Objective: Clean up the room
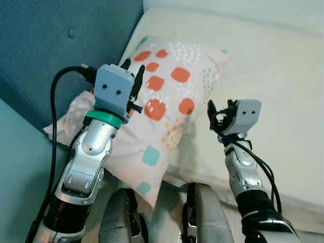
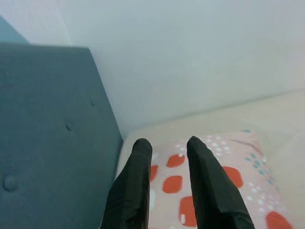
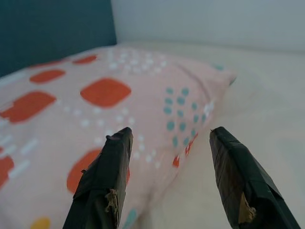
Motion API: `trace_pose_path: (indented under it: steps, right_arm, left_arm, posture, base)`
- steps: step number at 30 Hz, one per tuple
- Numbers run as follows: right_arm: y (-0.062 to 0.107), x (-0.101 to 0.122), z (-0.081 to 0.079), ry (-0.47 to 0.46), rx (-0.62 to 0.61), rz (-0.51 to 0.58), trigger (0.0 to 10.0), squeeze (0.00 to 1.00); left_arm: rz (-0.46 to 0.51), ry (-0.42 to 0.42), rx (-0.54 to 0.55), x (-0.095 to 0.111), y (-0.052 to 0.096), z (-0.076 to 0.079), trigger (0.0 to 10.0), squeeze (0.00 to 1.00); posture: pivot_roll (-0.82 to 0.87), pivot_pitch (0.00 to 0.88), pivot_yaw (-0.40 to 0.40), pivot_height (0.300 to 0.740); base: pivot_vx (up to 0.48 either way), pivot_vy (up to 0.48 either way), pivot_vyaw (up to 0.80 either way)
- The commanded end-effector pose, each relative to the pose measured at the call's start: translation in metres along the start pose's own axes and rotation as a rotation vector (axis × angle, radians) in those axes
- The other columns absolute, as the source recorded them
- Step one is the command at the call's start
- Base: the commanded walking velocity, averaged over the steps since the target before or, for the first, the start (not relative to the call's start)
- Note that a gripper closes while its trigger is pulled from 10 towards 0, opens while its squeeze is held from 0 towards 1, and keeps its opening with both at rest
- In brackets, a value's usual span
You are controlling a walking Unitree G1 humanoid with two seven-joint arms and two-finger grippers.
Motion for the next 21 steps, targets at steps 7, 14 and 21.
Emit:
trace_pose_path:
  steps: [7,14,21]
  right_arm:
    - [0.007,0.003,-0.002,0.027,0.020,0.014,10.0,0.00]
    - [0.013,-0.001,-0.003,0.034,0.026,0.000,10.0,0.00]
    - [0.019,-0.006,-0.006,0.038,0.043,-0.023,10.0,0.00]
  left_arm:
    - [-0.214,0.223,-0.043,-0.047,0.011,0.018,10.0,0.00]
    - [-0.242,0.255,-0.036,-0.056,0.012,0.021,10.0,0.00]
    - [-0.297,0.286,0.004,-0.076,0.007,0.023,10.0,0.00]
  posture:
    - [-0.04,0.053,0.037,0.679]
    - [-0.04,0.045,0.036,0.699]
    - [-0.05,0.030,0.034,0.728]
  base:
    - [0.000,0.000,0.00]
    - [0.000,0.000,0.00]
    - [0.000,0.000,0.00]
Point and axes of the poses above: a point about 5 cm out from each wrist's last joint towards the gripper, its own y axis pointing back from the gripper into the wrist, its own x axis along the axis of the wrist's last joint, z = x × y, the point moved 4 cm from there along -y, pointing out of the wrist towards the gripper, and after that the axes turned 9 degrees about y, right-handed, at the moved point
